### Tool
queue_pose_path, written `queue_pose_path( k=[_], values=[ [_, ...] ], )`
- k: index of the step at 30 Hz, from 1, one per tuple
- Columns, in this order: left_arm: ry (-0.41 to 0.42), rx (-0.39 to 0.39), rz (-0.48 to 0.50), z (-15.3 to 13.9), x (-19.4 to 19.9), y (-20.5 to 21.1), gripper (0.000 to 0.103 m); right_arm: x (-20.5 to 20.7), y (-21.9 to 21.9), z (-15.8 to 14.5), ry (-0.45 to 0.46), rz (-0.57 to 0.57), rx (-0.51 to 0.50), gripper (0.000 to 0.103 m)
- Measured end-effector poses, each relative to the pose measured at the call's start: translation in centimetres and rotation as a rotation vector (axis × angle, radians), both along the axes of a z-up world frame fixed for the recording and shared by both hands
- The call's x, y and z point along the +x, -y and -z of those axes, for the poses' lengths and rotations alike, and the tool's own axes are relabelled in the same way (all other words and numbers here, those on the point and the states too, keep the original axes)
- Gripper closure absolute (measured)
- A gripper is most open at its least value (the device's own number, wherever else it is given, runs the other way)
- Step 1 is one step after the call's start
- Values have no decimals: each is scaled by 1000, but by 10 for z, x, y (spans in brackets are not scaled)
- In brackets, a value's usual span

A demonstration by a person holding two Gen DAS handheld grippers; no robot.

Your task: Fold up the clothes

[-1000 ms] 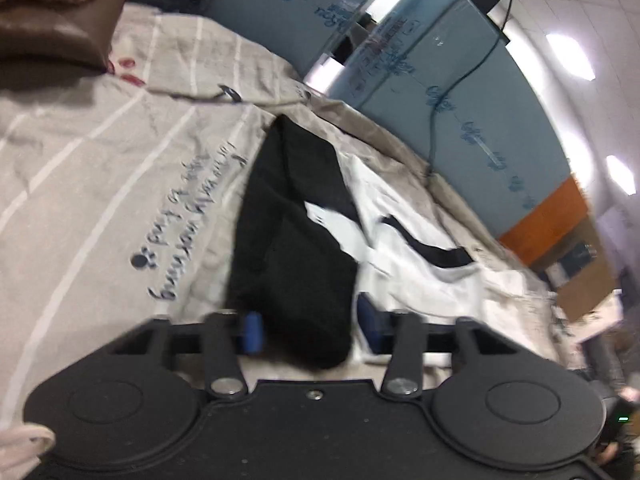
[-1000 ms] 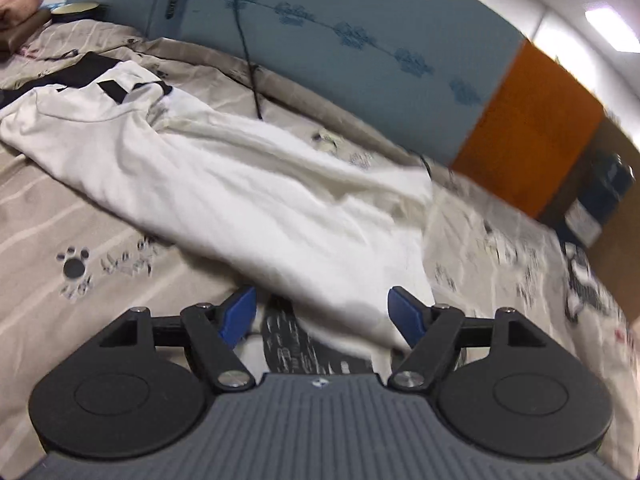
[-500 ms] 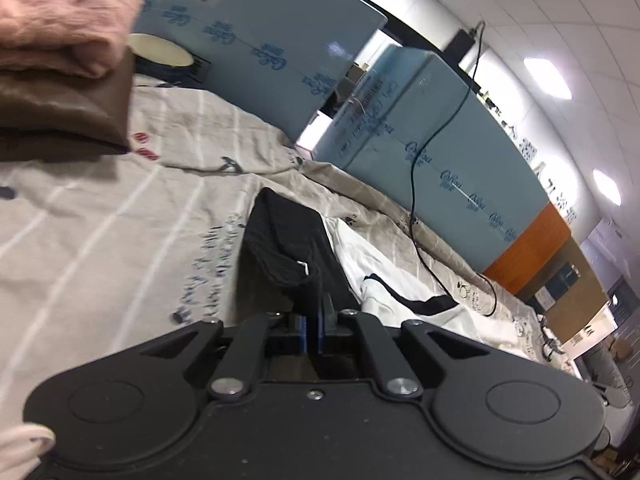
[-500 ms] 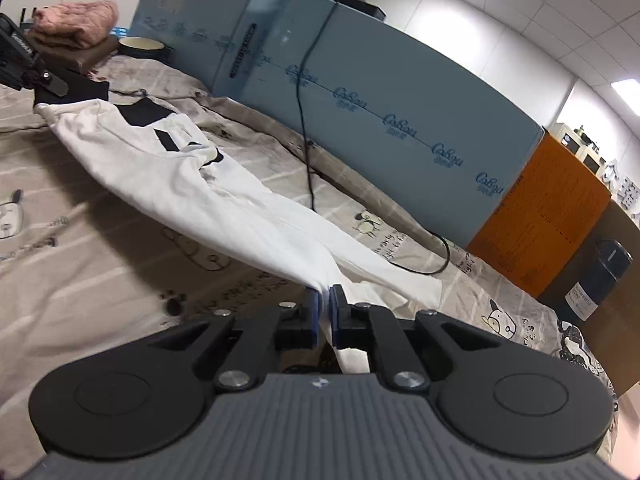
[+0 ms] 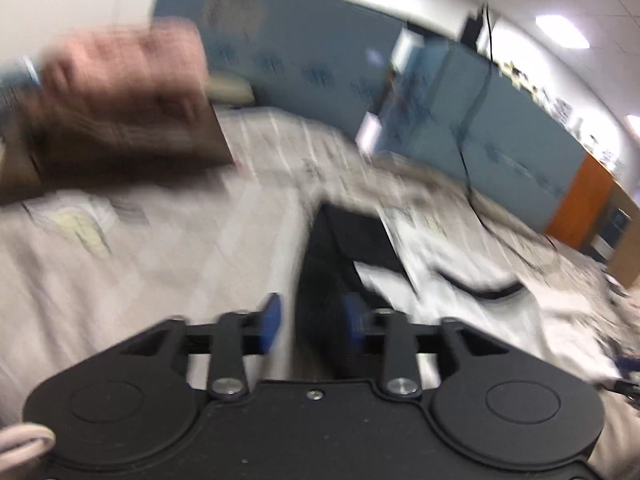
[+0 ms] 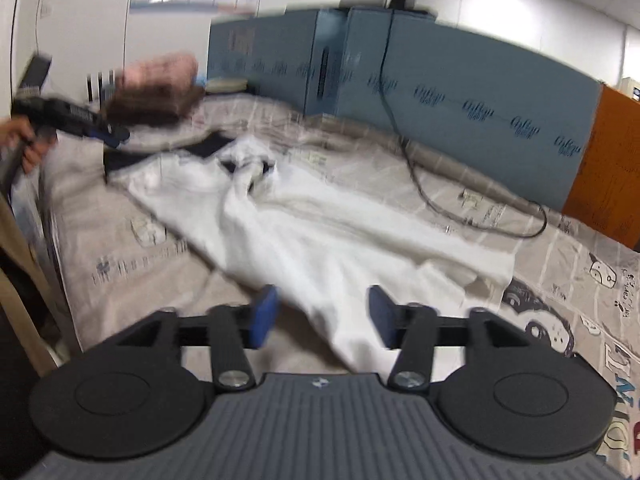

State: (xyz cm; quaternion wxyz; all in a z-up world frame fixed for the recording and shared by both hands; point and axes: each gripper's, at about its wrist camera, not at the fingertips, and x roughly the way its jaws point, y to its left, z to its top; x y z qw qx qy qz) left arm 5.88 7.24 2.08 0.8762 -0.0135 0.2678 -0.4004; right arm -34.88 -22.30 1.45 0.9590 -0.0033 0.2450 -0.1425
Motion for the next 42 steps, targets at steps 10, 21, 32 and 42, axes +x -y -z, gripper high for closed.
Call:
queue_pose_path(
  k=[10,21,32,42],
  values=[
    [219,59,406,-27,3,100,50,26,52,5,31,115,-46,45],
    [530,375,688,2,7,149,50,73,86,22,-148,78,-92,45],
    [550,440,755,15,28,149,50,102,83,16,-52,-57,46,45],
    [548,443,771,21,31,155,50,168,42,7,54,-282,252,45]
  ],
)
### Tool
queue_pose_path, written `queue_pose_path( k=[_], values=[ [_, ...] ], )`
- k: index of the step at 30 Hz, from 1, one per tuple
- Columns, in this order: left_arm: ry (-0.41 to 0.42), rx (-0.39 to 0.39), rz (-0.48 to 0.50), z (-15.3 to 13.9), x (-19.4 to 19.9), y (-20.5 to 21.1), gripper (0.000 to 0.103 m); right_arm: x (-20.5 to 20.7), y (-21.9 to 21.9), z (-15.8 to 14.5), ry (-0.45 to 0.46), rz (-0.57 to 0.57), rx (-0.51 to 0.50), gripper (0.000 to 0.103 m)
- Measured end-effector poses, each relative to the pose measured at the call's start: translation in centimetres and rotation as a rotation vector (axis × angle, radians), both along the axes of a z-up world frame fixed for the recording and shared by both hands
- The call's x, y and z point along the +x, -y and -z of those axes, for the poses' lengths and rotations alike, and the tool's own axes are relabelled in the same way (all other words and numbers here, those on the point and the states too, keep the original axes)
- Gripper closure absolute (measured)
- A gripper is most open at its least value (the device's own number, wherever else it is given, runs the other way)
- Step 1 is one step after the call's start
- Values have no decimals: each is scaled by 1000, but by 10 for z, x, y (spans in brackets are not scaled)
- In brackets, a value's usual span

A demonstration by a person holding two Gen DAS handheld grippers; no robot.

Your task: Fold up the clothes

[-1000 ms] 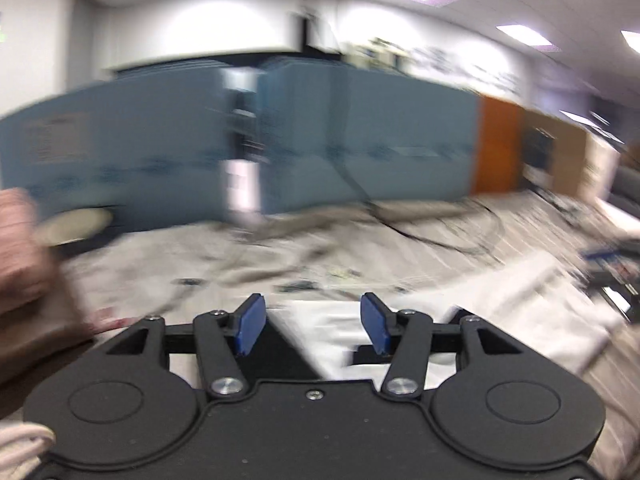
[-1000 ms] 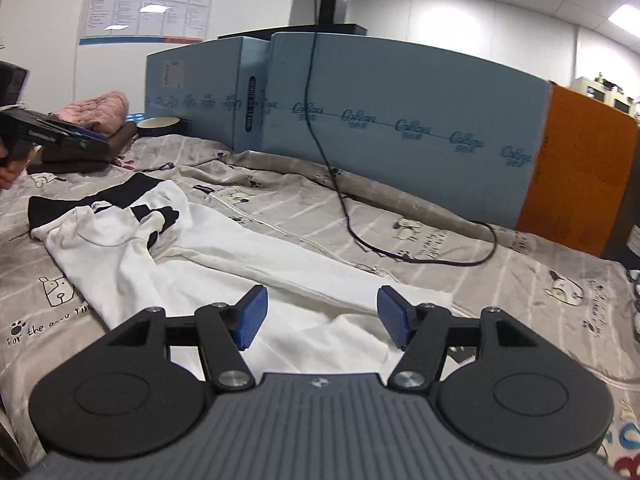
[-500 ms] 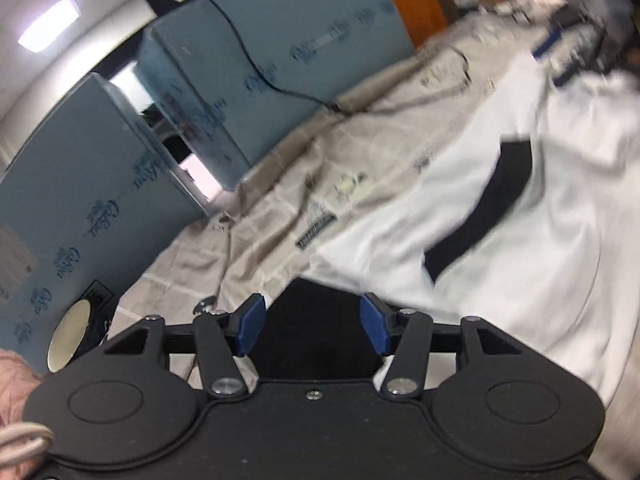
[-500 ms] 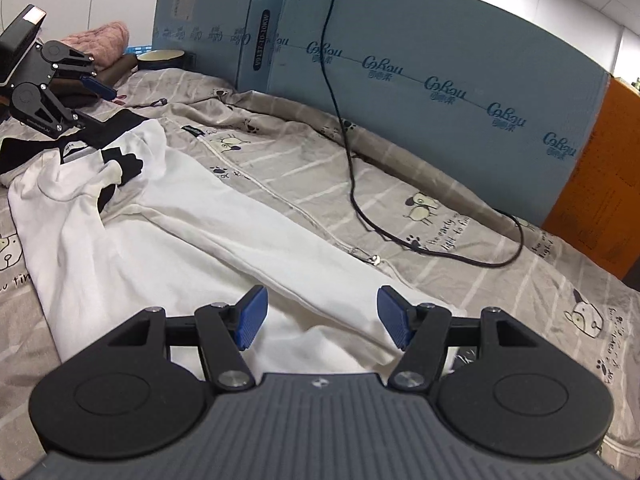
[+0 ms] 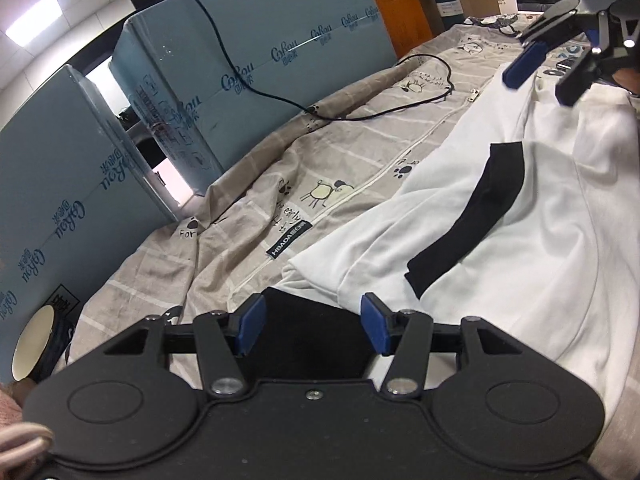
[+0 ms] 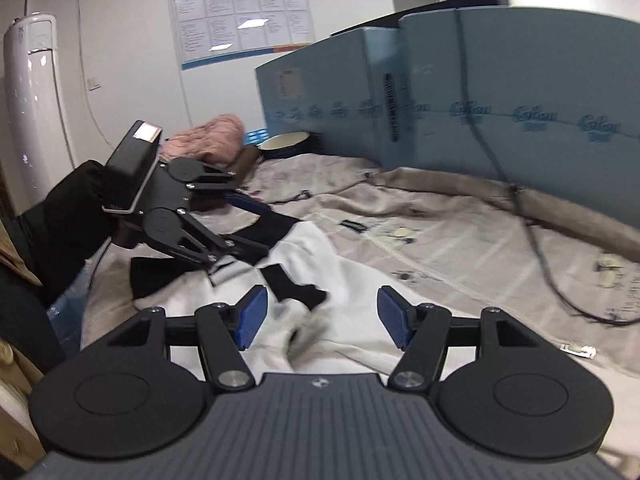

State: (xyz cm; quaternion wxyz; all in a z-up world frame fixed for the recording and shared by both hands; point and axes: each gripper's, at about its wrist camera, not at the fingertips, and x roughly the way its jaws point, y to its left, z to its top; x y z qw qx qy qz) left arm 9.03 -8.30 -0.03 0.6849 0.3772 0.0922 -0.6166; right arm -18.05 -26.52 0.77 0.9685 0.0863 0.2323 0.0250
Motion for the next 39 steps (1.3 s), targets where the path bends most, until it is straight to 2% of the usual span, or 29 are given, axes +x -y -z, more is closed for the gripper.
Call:
queue_pose_path(
  k=[4,6,8,9,10,11,14,17,21,23,25,27,28,29,31,35,38,39],
  values=[
    [4,-7,-4,-2,1,-5,50,33,-15,9,-65,-34,-11,45],
    [7,-8,1,-3,0,-8,50,42,-16,16,-96,-32,-33,49],
    [9,-8,5,-3,0,-11,50,48,-16,24,-121,-35,-53,69],
    [8,-8,10,-4,0,-12,50,46,-17,26,-114,-40,-61,75],
    [7,-14,11,-5,1,-12,50,44,-18,27,-102,-46,-67,88],
    [6,-20,13,-6,1,-12,50,40,-20,24,-73,-72,-53,92],
    [0,-38,14,-8,2,-13,50,24,-30,13,33,-176,13,92],
    [-4,-57,14,-11,2,-14,50,8,-47,4,76,-317,64,92],
    [-11,-89,24,-17,-2,-17,50,-15,-62,2,59,-535,253,92],
    [-23,-95,38,-19,-6,-18,50,-26,-70,3,22,-597,274,92],
    [-39,-93,67,-19,-13,-19,50,-34,-78,9,-29,-602,270,91],
    [-63,-85,113,-18,-23,-19,50,-40,-83,15,-70,-581,268,88],
    [-80,-81,142,-17,-30,-20,50,-43,-84,16,-77,-563,264,80],
    [-98,-73,172,-16,-37,-20,50,-47,-84,14,-65,-537,253,61],
    [-140,-57,232,-15,-50,-24,50,-60,-76,5,-10,-450,198,37],
    [-210,-15,337,-12,-74,-39,50,-92,-43,-10,41,-141,11,36],
    [-195,43,375,-5,-89,-47,49,-106,-11,-6,-46,185,-196,36],
    [-167,63,366,-1,-93,-47,49,-107,0,-2,-91,270,-250,36]
  ],
)
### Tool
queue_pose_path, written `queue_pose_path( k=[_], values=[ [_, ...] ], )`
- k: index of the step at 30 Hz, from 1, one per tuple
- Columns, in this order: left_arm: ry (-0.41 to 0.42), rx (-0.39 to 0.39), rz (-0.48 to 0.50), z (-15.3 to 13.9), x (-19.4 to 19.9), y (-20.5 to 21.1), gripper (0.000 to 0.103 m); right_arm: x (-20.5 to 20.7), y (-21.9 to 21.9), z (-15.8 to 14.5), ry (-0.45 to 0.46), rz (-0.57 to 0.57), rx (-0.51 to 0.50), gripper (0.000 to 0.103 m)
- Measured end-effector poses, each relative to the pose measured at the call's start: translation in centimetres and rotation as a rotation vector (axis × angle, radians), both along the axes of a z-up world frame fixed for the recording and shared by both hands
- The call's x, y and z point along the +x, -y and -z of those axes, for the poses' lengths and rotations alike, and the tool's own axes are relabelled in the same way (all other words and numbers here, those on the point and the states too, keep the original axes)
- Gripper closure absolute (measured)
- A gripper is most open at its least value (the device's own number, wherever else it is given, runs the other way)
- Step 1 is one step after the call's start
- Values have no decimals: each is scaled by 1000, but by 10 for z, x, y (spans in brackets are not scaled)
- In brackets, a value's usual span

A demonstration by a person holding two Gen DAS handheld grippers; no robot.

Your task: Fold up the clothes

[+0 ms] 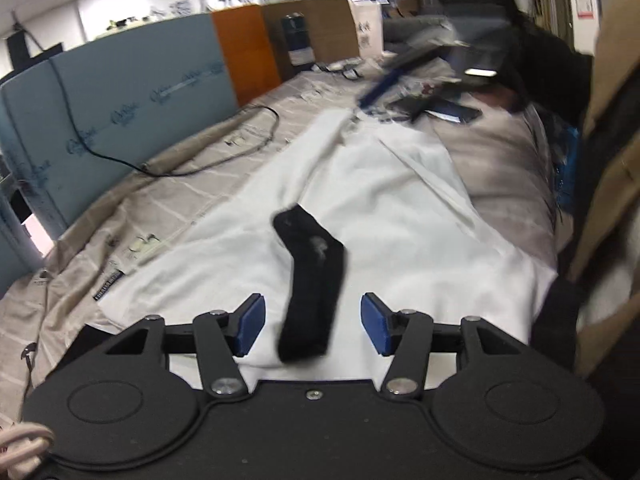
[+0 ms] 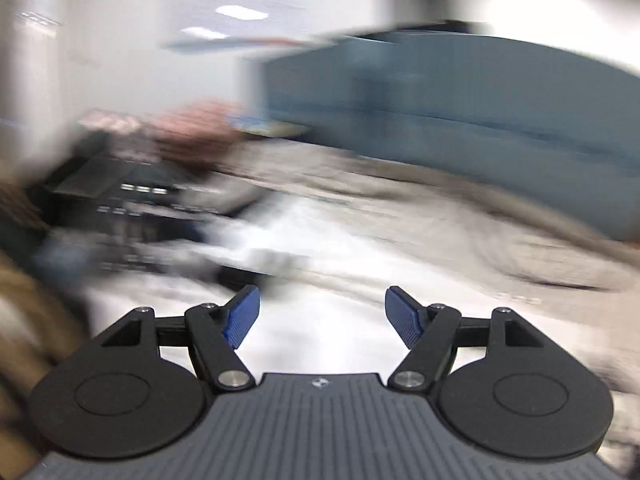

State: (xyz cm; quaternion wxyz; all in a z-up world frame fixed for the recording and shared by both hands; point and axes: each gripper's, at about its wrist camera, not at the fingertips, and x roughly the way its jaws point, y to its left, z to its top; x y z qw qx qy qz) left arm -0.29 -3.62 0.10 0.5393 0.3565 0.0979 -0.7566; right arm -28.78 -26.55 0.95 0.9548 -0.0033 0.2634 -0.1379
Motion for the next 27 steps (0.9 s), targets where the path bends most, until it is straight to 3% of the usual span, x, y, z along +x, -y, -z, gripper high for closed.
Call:
queue_pose_path(
  k=[2,6,13,17,21,23,27],
  values=[
    [18,-1,-35,2,2,3,49,1,20,10,-71,96,-76,36],
    [41,-6,-87,5,8,9,48,12,36,22,-161,146,-159,37],
    [54,-3,-105,7,9,17,48,56,36,36,-278,26,-293,37],
    [27,10,-102,7,15,18,51,61,47,41,-321,31,-347,37],
    [-28,20,-105,6,26,24,74,53,58,37,-334,63,-330,42],
    [-25,15,-98,5,26,27,86,53,61,34,-328,54,-301,50],
    [39,-72,-141,-6,28,35,92,58,62,32,-325,30,-257,69]
  ],
)
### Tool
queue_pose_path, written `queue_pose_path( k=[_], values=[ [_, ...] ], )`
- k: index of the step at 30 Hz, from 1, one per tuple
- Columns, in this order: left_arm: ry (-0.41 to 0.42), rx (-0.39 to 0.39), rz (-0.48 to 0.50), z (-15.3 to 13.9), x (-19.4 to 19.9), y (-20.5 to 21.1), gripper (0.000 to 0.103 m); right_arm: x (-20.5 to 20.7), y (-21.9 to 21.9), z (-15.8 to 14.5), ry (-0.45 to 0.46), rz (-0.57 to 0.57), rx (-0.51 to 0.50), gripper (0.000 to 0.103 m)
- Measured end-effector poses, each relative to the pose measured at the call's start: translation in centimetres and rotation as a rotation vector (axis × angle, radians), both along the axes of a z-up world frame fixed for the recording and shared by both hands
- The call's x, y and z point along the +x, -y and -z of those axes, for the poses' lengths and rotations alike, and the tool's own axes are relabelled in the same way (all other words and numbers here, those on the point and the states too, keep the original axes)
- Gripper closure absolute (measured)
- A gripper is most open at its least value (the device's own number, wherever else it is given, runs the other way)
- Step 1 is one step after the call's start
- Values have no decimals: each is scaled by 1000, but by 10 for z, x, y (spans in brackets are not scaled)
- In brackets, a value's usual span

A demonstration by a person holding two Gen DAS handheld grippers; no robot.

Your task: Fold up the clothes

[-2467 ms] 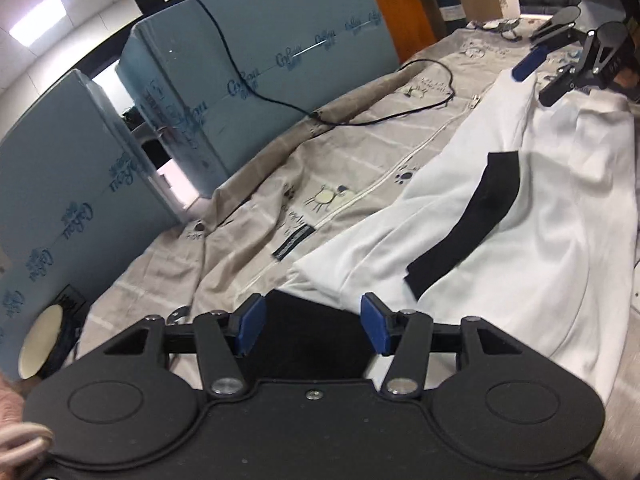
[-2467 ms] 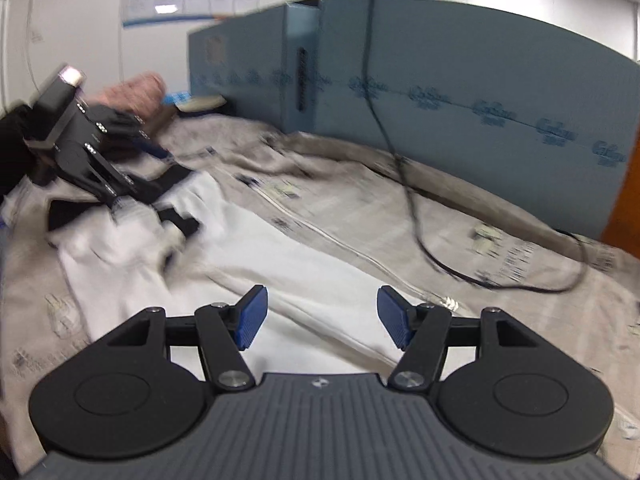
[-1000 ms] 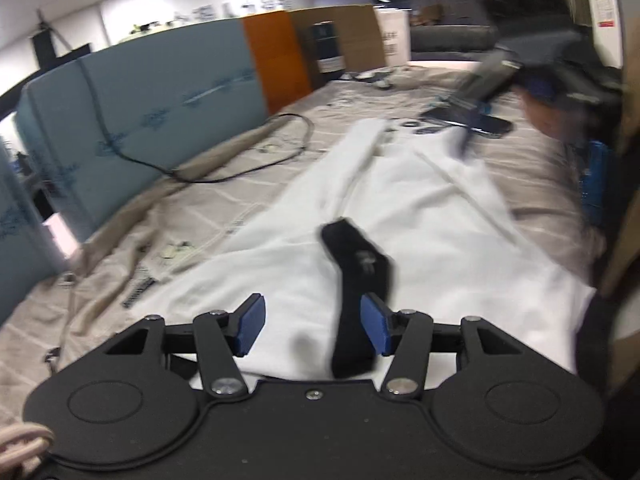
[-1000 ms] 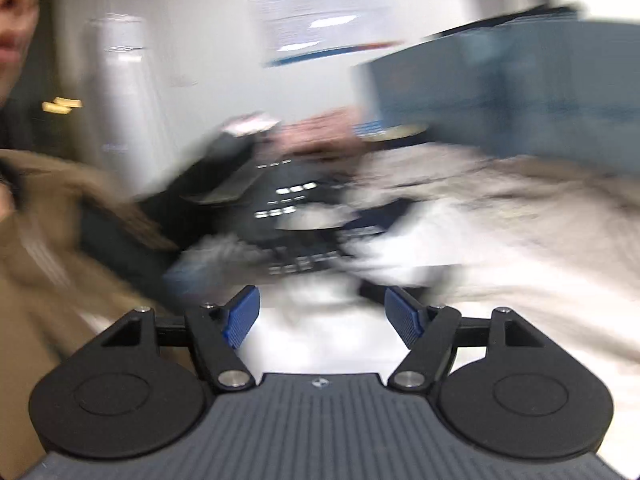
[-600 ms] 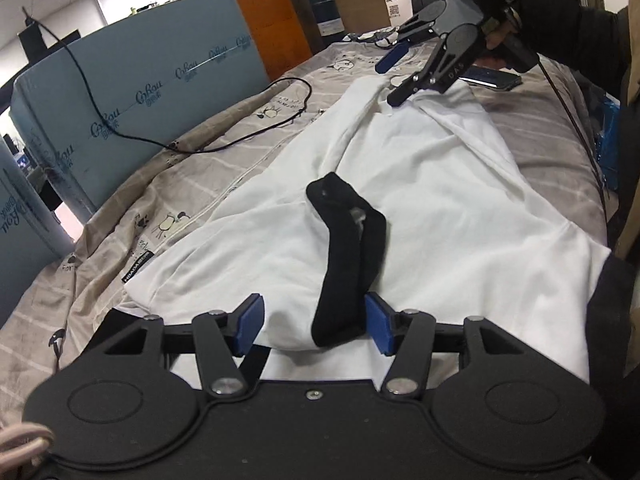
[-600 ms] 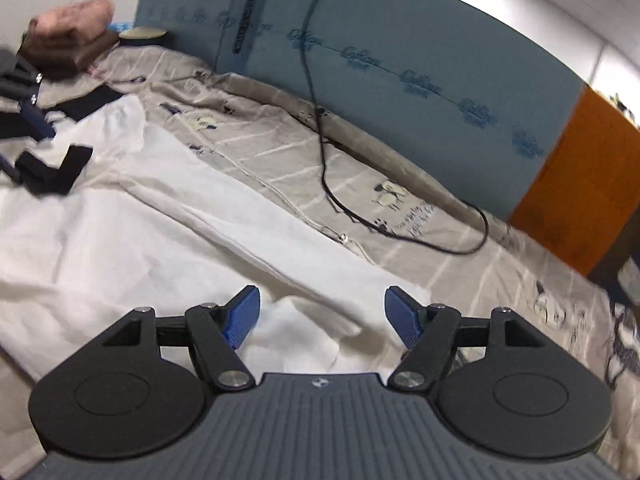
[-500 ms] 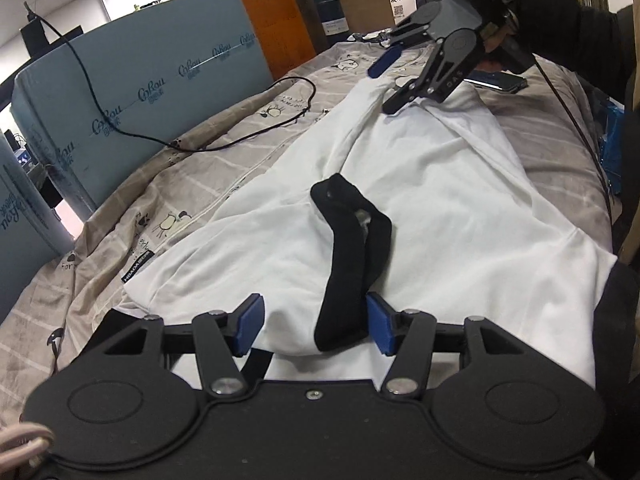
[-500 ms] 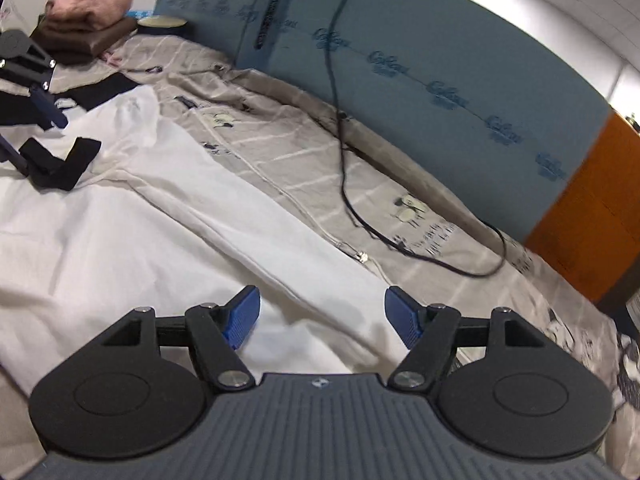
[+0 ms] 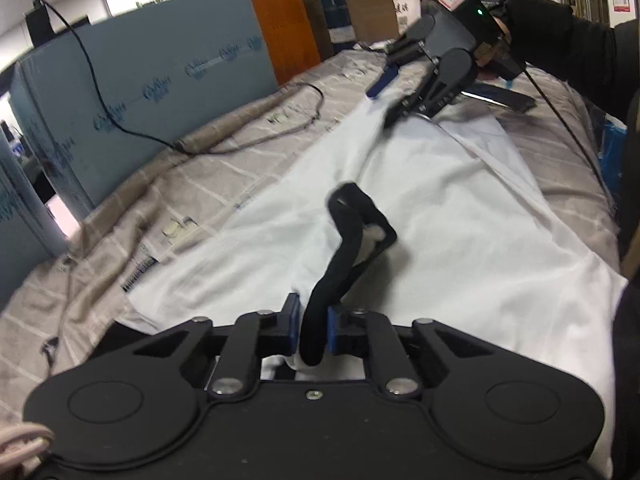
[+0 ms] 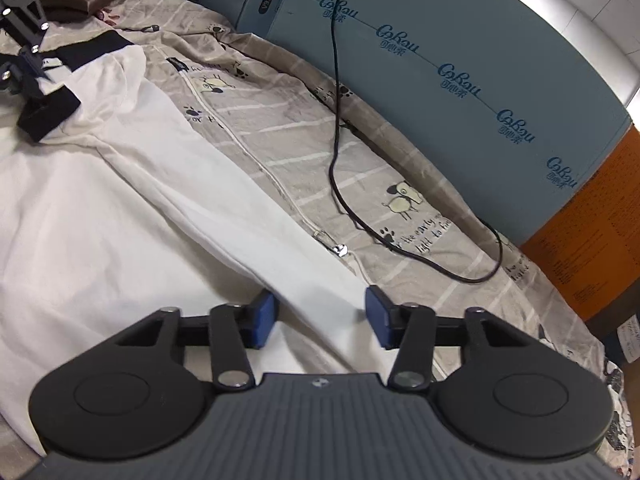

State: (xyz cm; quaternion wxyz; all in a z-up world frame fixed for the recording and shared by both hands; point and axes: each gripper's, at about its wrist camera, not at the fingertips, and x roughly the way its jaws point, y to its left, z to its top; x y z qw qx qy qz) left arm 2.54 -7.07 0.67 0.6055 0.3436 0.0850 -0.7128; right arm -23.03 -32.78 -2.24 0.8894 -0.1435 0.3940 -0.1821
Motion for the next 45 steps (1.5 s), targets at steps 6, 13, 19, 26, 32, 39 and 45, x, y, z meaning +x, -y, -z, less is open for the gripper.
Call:
queue_pose_path(
  k=[6,13,19,26,32,39,45],
  values=[
    [214,-174,-113,-9,5,19,93,2,8,-4,15,-10,34,86],
    [573,-374,-247,-6,21,90,93,21,43,-22,101,44,6,98],
    [727,-365,-289,20,36,163,94,45,79,-10,115,95,44,100],
    [665,-212,-319,31,61,220,92,64,103,5,66,145,66,100],
    [534,-149,-382,20,97,217,33,50,113,2,100,254,62,51],
    [398,-200,-540,-22,142,161,26,-9,102,-31,272,287,71,43],
    [121,-108,-507,-17,147,91,21,-46,67,-40,294,237,82,38]
  ],
)
